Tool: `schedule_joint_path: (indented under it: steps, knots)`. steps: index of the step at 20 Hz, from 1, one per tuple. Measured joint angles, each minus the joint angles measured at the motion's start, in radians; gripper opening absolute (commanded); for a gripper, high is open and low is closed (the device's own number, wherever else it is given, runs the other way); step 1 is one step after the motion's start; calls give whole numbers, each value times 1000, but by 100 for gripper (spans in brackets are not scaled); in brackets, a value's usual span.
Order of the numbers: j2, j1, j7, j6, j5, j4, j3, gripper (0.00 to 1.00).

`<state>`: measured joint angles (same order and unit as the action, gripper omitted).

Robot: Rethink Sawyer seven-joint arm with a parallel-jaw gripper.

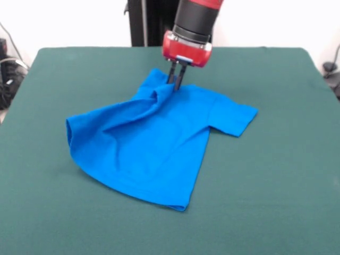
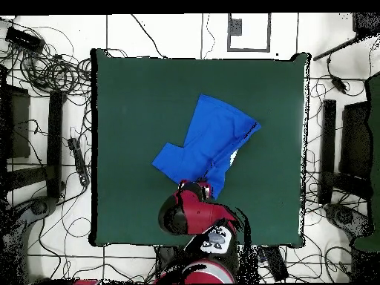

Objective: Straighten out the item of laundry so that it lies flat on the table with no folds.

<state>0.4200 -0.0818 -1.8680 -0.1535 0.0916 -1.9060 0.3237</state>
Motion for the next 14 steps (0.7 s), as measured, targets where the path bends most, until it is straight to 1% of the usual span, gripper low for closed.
schedule_joint_path:
  steps: [4,5,14]
  knots:
    - [0,1,0,-2,-8,0,0,0]
    - [0,1,0,-8,-8,0,0,100]
    - [1,1,0,-20,-17,-3,0,100]
